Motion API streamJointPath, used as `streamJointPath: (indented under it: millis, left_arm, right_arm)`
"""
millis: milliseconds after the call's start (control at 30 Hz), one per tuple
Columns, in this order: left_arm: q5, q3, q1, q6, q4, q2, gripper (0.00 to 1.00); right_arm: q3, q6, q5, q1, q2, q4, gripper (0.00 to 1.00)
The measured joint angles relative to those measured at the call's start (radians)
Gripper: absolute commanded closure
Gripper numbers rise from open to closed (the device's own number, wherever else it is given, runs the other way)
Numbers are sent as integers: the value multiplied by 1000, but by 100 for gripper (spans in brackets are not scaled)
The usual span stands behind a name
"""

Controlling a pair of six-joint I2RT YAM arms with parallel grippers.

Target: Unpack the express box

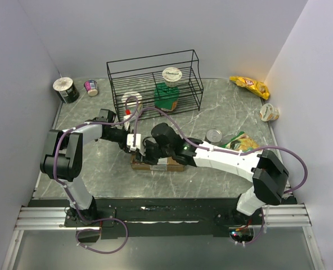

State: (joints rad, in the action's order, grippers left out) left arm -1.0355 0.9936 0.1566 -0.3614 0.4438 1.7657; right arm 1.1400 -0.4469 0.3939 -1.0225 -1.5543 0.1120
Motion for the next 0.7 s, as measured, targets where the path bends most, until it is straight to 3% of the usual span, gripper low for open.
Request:
streamJointPath:
  millis: [700]
  left_arm:
    - [-41, 0, 0, -102, 41, 0, 29]
  right_arm:
    - [4, -27, 42, 69, 55, 180, 100]
